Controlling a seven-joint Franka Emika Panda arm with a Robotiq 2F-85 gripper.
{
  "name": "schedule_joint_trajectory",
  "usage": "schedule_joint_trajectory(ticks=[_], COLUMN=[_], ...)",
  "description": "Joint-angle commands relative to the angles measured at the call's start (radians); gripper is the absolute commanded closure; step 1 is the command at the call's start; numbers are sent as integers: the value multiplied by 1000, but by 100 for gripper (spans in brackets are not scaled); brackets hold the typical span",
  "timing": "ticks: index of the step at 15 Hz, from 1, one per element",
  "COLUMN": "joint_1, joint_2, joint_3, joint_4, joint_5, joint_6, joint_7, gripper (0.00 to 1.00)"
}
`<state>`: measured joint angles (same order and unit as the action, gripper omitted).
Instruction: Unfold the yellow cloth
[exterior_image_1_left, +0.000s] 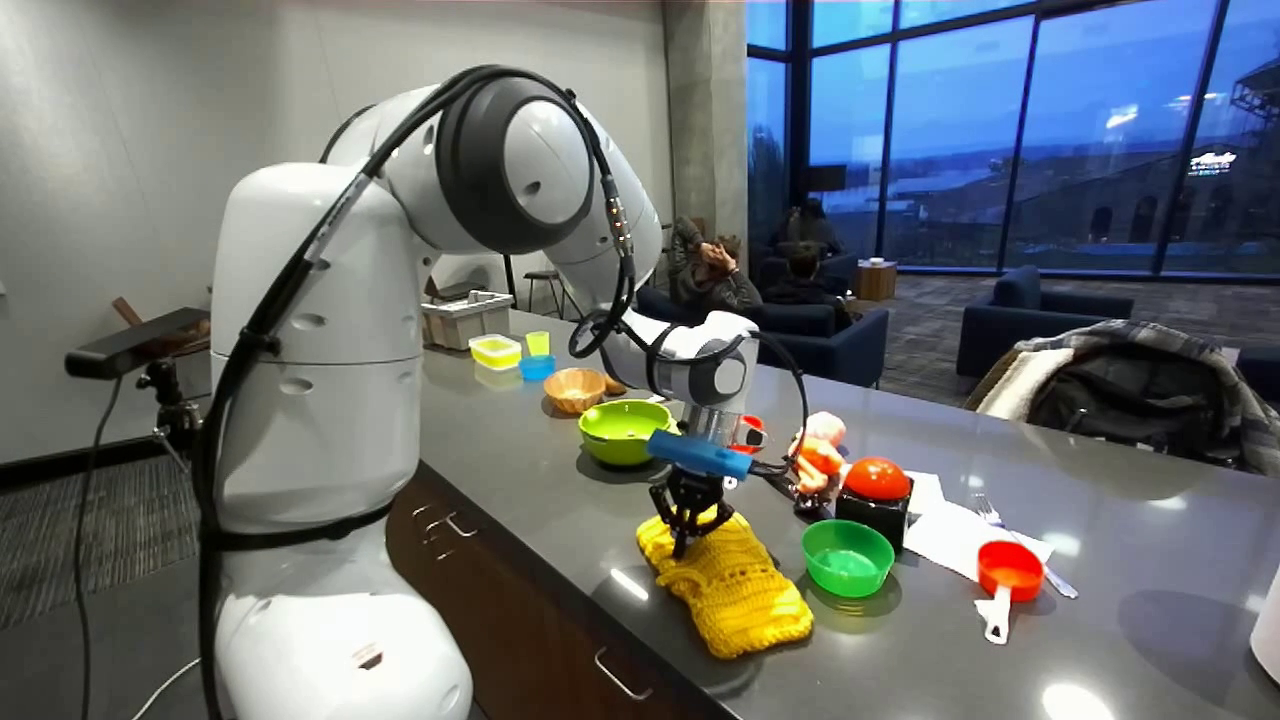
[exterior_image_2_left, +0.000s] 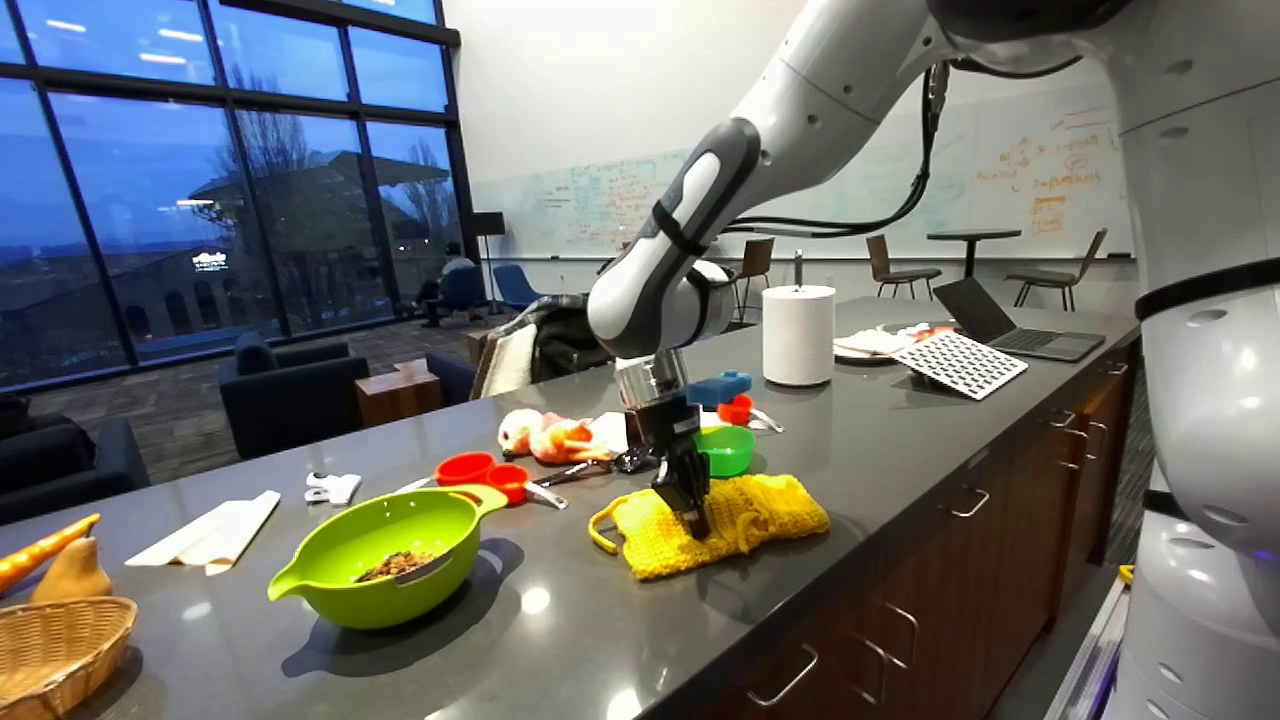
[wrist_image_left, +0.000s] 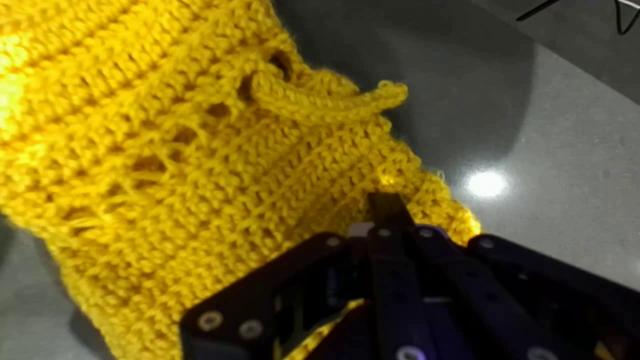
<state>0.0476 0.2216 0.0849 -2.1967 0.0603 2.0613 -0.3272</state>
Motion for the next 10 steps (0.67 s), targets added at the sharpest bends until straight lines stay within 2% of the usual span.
schedule_joint_trajectory(ticks=[1,5,10], joint_1=[2,13,39], joint_2=[1,-10,61], joint_3=[17,26,44], joint_4=[28,90,242], joint_5=[0,-30,-55], joint_6=[-43,-37,-27], joint_7=[-19,-11,-5], gripper=[100,100,100])
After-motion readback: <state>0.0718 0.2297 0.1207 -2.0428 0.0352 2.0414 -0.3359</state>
